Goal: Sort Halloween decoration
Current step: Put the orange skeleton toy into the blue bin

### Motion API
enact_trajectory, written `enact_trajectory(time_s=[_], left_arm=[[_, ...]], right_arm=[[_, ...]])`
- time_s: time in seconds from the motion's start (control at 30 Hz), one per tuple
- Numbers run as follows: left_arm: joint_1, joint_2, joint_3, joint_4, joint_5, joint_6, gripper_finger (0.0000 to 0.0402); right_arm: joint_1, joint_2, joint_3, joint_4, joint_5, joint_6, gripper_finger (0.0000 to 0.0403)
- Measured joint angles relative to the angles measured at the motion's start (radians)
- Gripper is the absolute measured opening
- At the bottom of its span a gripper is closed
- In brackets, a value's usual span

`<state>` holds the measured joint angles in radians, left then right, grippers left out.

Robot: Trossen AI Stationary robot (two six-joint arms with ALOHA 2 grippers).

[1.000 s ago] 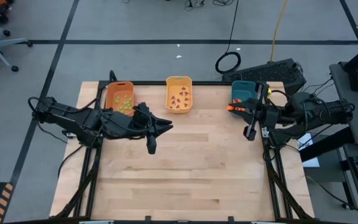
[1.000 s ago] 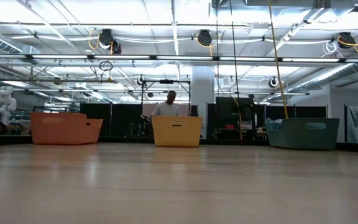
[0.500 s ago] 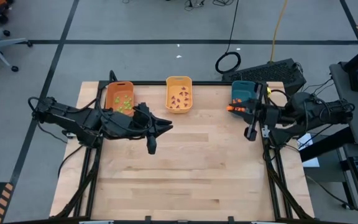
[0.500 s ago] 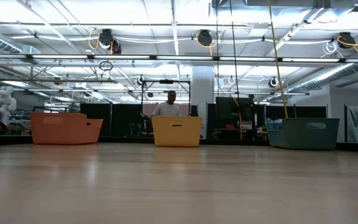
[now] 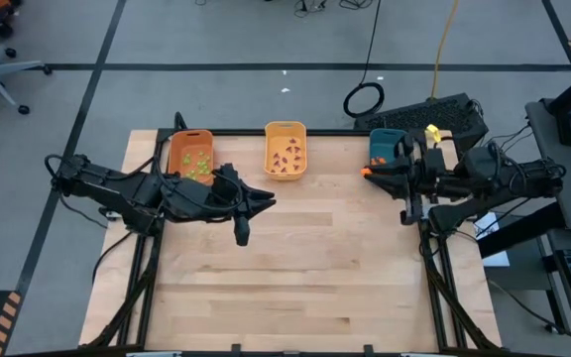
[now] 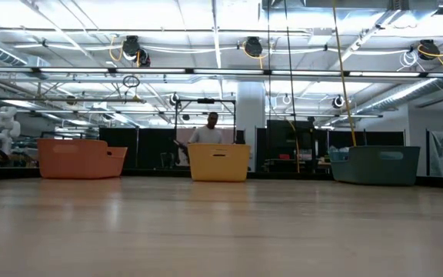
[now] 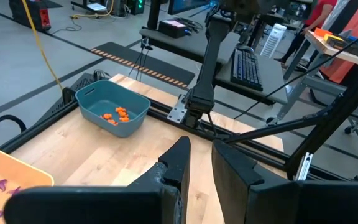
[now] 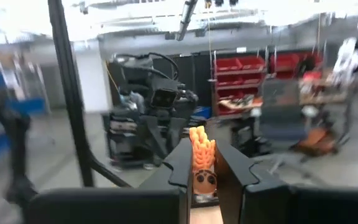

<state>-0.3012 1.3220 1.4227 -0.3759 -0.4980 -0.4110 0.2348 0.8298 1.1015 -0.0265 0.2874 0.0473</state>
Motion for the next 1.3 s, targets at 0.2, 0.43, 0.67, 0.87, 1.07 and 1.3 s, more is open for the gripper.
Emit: enact_trajectory(time_s=[0.2, 0.43, 0.67, 0.87, 1.07, 1.3], left_arm=[[0.000, 0.000, 0.000, 0.000, 0.000, 0.000, 0.0066], [0.000, 0.000, 0.000, 0.000, 0.000, 0.008, 0.0066], [0.000, 0.000, 0.000, 0.000, 0.000, 0.009, 0.0066], [0.000, 0.000, 0.000, -0.001, 0.000, 0.009, 0.0066], [0.000, 0.000, 0.000, -0.007, 0.000, 0.009, 0.0066], [0.011, 0.000, 0.000, -0.028, -0.009, 0.009, 0.0066]], right_arm=[[0.000, 0.002, 0.000, 0.000, -0.001, 0.215, 0.0027], [0.001, 0.009, 0.000, -0.002, -0.004, 0.444, 0.0027], [0.001, 0.015, 0.000, -0.001, -0.005, 0.595, 0.0027], [0.001, 0.016, 0.000, -0.002, -0.003, 0.647, 0.0027], [0.000, 0.016, 0.000, -0.018, 0.004, 0.565, 0.0027], [-0.022, 0.005, 0.000, -0.114, 0.162, 0.515, 0.0027]])
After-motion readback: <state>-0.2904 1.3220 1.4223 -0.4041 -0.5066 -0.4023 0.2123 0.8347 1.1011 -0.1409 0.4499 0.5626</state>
